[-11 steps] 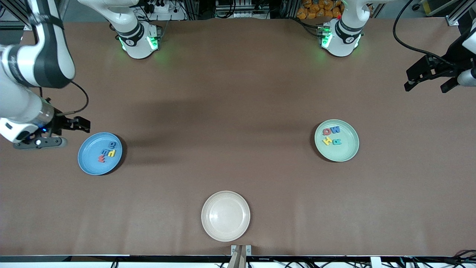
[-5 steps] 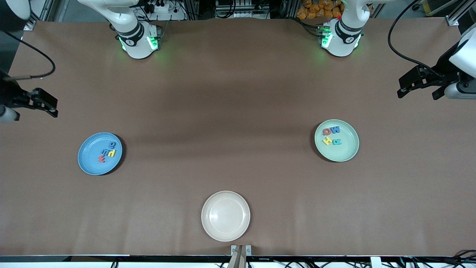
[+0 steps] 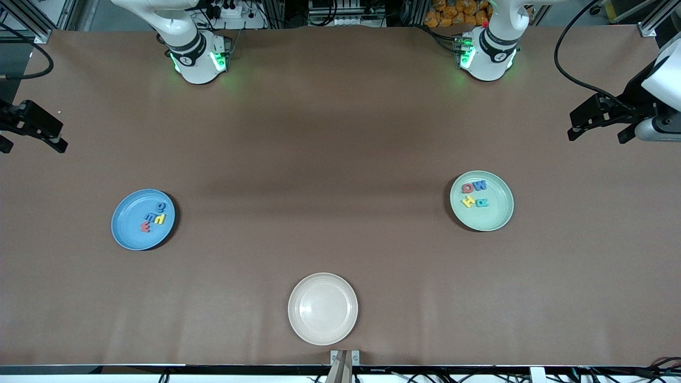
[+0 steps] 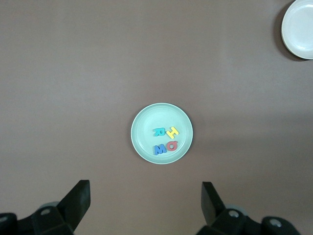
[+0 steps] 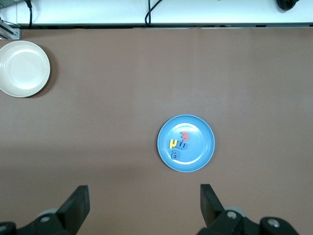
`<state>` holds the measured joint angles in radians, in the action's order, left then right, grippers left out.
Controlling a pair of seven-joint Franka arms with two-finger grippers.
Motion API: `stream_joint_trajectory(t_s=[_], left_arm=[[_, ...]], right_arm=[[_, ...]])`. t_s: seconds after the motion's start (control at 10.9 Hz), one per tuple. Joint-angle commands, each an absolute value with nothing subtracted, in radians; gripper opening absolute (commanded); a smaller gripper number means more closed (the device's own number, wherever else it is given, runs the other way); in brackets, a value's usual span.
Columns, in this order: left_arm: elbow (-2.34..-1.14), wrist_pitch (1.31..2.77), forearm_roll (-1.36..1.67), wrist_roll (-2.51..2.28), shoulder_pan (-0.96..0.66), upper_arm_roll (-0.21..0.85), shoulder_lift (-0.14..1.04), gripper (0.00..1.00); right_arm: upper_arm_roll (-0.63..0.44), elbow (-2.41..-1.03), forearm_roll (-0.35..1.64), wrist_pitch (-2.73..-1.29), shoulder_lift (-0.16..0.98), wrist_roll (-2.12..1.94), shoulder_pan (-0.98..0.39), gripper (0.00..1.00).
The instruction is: Sort upper and lower case letters into plates
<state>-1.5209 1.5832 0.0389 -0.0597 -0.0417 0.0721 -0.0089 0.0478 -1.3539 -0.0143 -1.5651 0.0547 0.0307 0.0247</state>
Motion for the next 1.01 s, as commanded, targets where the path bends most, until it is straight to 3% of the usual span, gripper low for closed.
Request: stream_joint_trajectory(t_s=[0.0, 0.92], left_arm=[[-1.526, 1.588, 0.015, -0.043, -0.048, 0.069, -0.021, 1.0], [-1.522, 1.583, 0.015, -0.046, -0.038, 0.081, -0.023, 1.0]], right_arm=[[0.054, -1.333, -0.003, -1.546, 0.051, 0.041, 0.035, 1.0], [0.052, -1.333, -0.041, -1.468, 0.048, 0.055, 0.037, 1.0]])
